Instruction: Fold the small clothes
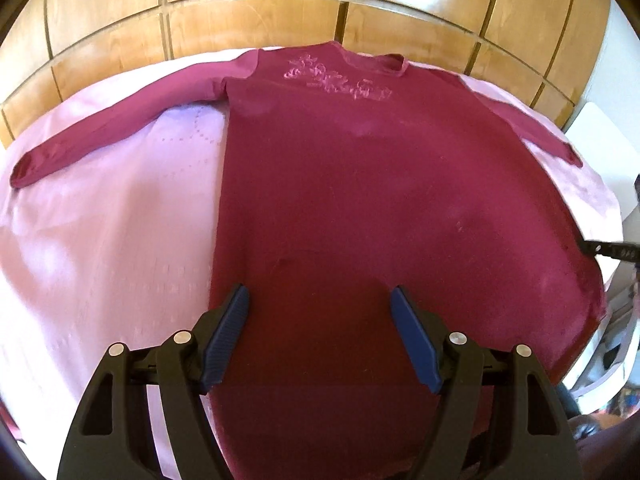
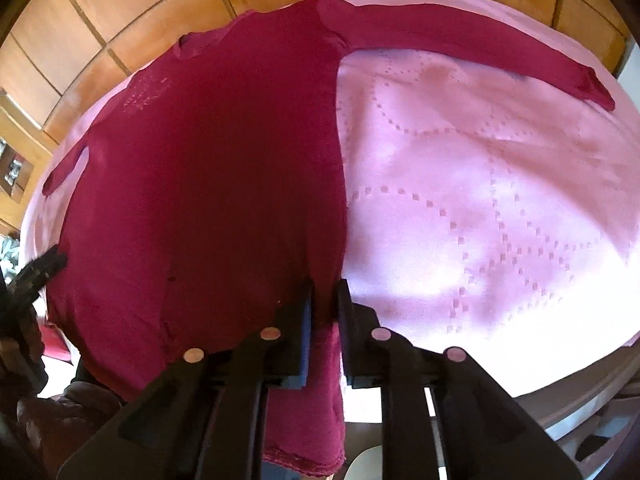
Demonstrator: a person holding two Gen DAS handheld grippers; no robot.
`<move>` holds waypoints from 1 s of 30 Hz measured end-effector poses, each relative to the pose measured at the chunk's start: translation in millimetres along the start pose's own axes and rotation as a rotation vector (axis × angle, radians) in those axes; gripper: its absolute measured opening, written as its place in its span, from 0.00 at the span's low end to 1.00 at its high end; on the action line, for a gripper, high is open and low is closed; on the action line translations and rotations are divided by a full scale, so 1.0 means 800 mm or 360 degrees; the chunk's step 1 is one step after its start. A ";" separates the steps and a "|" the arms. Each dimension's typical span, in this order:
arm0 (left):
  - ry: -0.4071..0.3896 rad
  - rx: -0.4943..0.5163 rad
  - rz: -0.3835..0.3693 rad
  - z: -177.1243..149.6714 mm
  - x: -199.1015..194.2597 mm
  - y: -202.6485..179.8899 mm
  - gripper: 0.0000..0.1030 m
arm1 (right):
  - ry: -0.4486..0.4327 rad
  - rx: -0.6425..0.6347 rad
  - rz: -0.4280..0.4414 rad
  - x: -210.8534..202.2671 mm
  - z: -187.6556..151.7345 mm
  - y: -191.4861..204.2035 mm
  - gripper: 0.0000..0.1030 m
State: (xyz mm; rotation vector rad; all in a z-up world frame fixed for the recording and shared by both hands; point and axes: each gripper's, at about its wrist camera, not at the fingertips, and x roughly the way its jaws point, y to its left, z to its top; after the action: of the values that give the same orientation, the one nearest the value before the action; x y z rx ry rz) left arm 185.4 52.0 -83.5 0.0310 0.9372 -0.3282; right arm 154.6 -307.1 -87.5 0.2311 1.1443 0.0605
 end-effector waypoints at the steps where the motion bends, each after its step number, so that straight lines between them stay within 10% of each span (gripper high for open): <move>1: -0.0038 -0.0008 -0.0027 0.007 -0.007 0.000 0.71 | -0.0008 0.0015 0.0024 -0.002 0.003 -0.001 0.40; 3: -0.0118 -0.0011 -0.0047 0.022 -0.017 -0.003 0.71 | -0.0085 0.0073 0.0036 -0.011 0.014 -0.010 0.62; 9: -0.0224 0.0038 -0.0011 0.073 0.002 -0.022 0.71 | -0.0328 0.0443 0.0102 -0.033 0.062 -0.085 0.66; 16: -0.0068 0.0027 0.0009 0.094 0.064 -0.032 0.76 | -0.0563 0.1103 0.0206 -0.017 0.129 -0.225 0.63; 30: 0.0017 -0.0005 0.0021 0.091 0.089 -0.025 0.88 | -0.0581 0.1408 -0.0147 0.041 0.240 -0.351 0.12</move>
State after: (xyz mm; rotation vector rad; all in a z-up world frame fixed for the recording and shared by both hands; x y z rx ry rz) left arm 275.7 2.0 -94.9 0.0360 0.9475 -0.3149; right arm 322.5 -604.2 -101.5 0.9317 0.7525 -0.5612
